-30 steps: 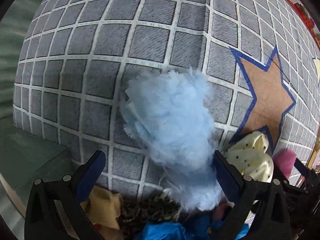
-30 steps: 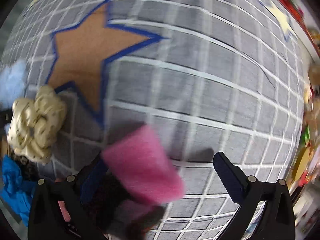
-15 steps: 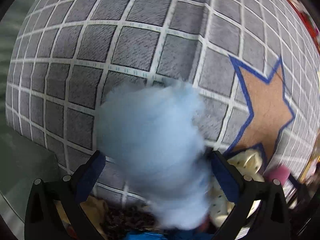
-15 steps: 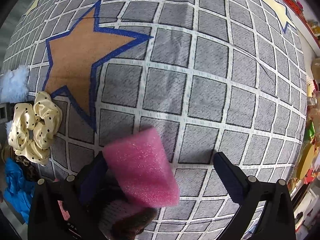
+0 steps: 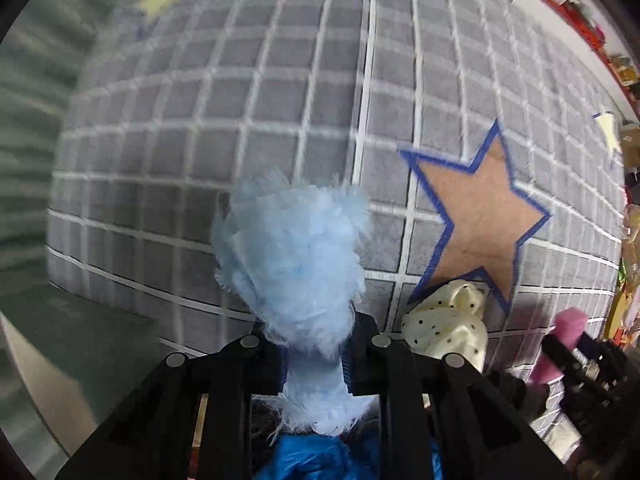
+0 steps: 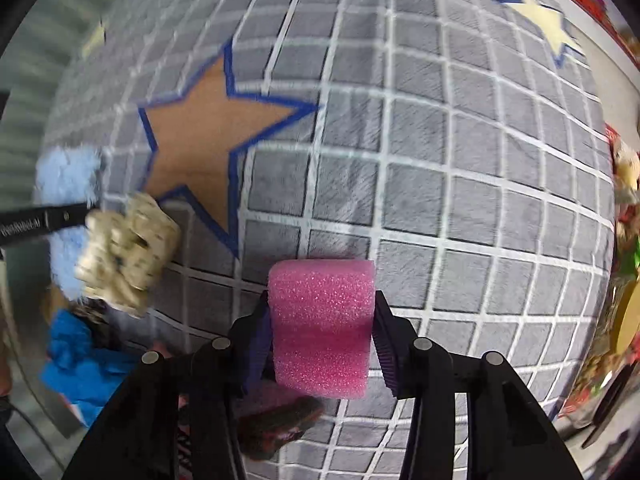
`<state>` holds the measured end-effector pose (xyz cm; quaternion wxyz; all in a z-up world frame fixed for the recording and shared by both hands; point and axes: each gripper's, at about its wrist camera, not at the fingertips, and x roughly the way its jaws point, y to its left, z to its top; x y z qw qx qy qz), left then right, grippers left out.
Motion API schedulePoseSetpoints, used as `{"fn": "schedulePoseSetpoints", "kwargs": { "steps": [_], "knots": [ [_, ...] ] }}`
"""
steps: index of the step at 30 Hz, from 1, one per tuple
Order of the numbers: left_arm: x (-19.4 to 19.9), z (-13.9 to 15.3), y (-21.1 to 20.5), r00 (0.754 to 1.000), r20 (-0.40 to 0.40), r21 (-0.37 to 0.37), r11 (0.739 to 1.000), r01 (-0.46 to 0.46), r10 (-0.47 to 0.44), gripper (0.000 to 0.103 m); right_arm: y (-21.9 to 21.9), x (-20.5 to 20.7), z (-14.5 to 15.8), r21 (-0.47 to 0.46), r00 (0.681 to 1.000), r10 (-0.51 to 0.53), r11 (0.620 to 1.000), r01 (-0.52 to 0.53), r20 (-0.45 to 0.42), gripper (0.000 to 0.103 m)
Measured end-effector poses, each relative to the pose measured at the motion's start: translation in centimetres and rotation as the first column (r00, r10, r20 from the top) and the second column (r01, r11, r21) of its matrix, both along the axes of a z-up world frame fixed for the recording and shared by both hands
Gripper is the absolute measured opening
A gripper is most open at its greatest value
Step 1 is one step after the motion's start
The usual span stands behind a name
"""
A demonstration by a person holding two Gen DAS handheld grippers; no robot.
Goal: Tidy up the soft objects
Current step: 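Carry the blue plush and pink sponge over to the white box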
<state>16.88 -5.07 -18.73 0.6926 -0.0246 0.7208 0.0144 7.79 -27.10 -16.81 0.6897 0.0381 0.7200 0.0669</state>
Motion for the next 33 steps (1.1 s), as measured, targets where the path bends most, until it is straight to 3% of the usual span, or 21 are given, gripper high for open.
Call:
{"fn": "schedulePoseSetpoints", "kwargs": {
  "steps": [8,12,19,25,33],
  "knots": [
    [1.1,7.7,-0.7,0.99,0.13,-0.012,0.998,0.06,-0.058,0.023,-1.7,-0.2,5.9,0.05,0.992,-0.062,0.997,0.057,0.106,0.048],
    [-4.5,11.1,-2.1,0.979,0.165,-0.032,0.992,0.125,-0.118,0.023,-2.4,-1.2,7.8,0.054,0.989,-0.072,0.996,0.065,0.131,0.048],
    [-9.7,15.6,-7.4,0.941,0.227,-0.052,0.962,0.268,-0.25,0.023,-5.5,-4.5,10.7,0.091,0.977,-0.144,0.987,0.131,0.157,0.048],
    [-14.4,19.1,-13.5,0.894,0.249,-0.069,0.914,0.4,-0.372,0.023,-7.9,-8.2,13.0,0.096,0.967,-0.173,0.983,0.157,0.186,0.048],
    [-23.2,20.9,-19.8,0.794,0.216,-0.043,0.807,0.589,-0.568,0.023,-9.9,-14.4,15.0,0.078,0.965,-0.128,0.991,0.112,0.229,0.048]
  ]
}}
